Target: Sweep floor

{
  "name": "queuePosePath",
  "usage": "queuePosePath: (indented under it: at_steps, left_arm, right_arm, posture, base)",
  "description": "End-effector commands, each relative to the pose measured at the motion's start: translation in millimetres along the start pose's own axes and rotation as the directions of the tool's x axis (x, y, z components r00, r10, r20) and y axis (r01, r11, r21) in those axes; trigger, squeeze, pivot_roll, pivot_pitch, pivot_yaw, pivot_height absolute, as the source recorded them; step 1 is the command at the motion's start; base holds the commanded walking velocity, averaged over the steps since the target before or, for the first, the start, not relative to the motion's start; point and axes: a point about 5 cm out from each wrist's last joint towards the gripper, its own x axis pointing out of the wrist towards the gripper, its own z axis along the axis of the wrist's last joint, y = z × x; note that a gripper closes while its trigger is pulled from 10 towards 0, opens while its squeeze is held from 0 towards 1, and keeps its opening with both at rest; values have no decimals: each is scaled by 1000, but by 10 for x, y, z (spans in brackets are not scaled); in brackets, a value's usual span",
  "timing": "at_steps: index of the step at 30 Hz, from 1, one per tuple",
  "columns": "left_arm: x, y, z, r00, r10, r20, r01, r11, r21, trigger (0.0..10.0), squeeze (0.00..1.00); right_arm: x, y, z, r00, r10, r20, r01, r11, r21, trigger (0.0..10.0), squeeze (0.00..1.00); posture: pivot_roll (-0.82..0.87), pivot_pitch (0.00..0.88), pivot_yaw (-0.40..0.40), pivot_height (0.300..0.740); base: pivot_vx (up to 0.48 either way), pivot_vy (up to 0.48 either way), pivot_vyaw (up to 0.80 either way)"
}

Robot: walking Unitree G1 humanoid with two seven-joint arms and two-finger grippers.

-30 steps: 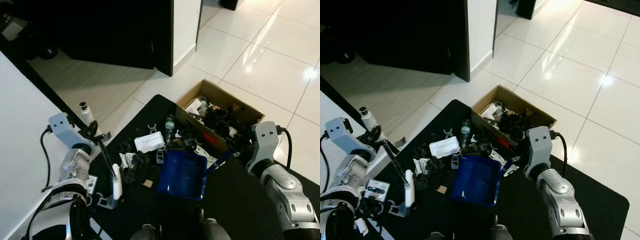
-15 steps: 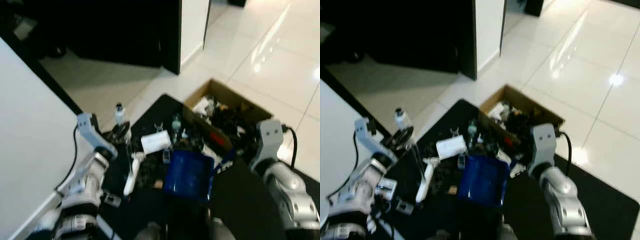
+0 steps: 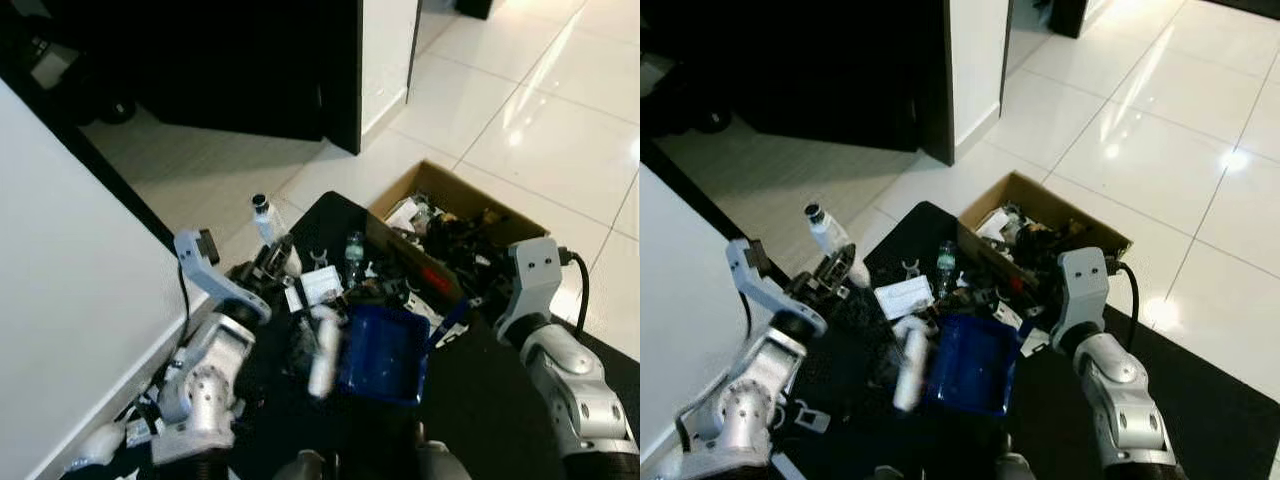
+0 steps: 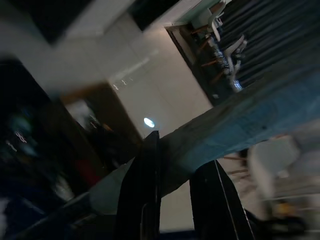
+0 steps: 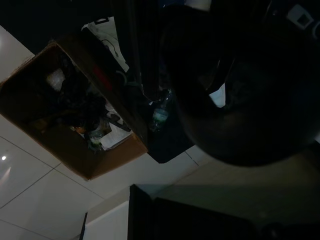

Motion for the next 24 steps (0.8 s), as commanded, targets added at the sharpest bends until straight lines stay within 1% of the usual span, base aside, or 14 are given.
queuePosePath:
  at_steps: [1,7,8,9,10,11,12,13,14,16,18,19,21,24]
  left_arm:
    - [-2,-41,-289,995,-28,-95,13,988,-154,10000,0]
    - [5,-192,-179,996,-57,-69,47,989,-142,10000,0]
    - [-18,-233,-29,991,-83,-102,89,995,47,10000,0]
    - [-39,-235,75,989,-92,-116,111,979,172,10000,0]
    - [-39,-235,75,989,-92,-116,111,979,172,10000,0]
    - [-57,-245,142,987,-95,-127,124,961,249,10000,0]
    - [-57,-245,142,987,-95,-127,124,961,249,10000,0]
    - [-78,-230,268,989,-85,-121,120,937,327,10000,0]
    - [-105,-198,411,991,-63,-117,107,901,421,10000,0]
    - [-153,-127,586,992,-25,-127,92,823,560,10000,0]
    - [-153,-127,586,992,-25,-127,92,823,560,10000,0]
    - [-185,-58,627,991,2,-135,81,795,601,10000,0]
    - [-243,137,709,991,71,-113,18,769,639,10000,0]
    - [-262,202,741,990,98,-99,-9,758,652,10000,0]
  right_arm:
    - [-4,295,-375,984,132,-122,-114,983,145,10000,0]
    - [36,310,-391,984,135,-118,-117,982,152,10000,0]
    - [58,320,-397,984,137,-115,-118,981,154,10000,0]
    - [68,323,-400,984,137,-114,-119,981,155,10000,0]
    - [68,323,-400,984,137,-114,-119,981,155,10000,0]
    - [76,325,-403,984,137,-113,-119,981,156,10000,0]
    - [76,325,-403,984,137,-113,-119,981,156,10000,0]
    - [84,325,-407,984,138,-112,-119,980,157,10000,0]
    - [93,326,-411,984,138,-110,-120,980,159,10000,0]
    - [106,330,-417,984,141,-109,-122,979,161,10000,0]
    - [106,330,-417,984,141,-109,-122,979,161,10000,0]
    - [116,335,-423,984,143,-109,-124,979,163,10000,0]
    - [136,346,-435,983,145,-111,-126,978,164,10000,0]
    - [143,349,-439,983,146,-111,-127,978,164,10000,0]
  posture:
    - [-44,391,99,740]
    - [-21,359,98,740]
    - [-9,338,96,740]
    - [-4,329,95,740]
    - [-4,329,95,740]
    - [-4,329,95,740]
    - [-4,329,95,740]
    - [6,320,92,740]
    - [12,315,90,740]
    - [18,310,87,740]
    - [18,310,87,740]
    - [22,307,84,740]
    - [18,303,80,740]
    - [16,302,79,740]
  base:
    - [0,0,0]
    - [0,0,0]
    - [0,0,0]
    - [0,0,0]
    - [0,0,0]
    - [0,0,0]
    - [0,0,0]
    - [0,0,0]
    - [0,0,0]
    - [0,0,0]
    - [0,0,0]
    - [0,0,0]
    - [0,0,0]
    - [0,0,0]
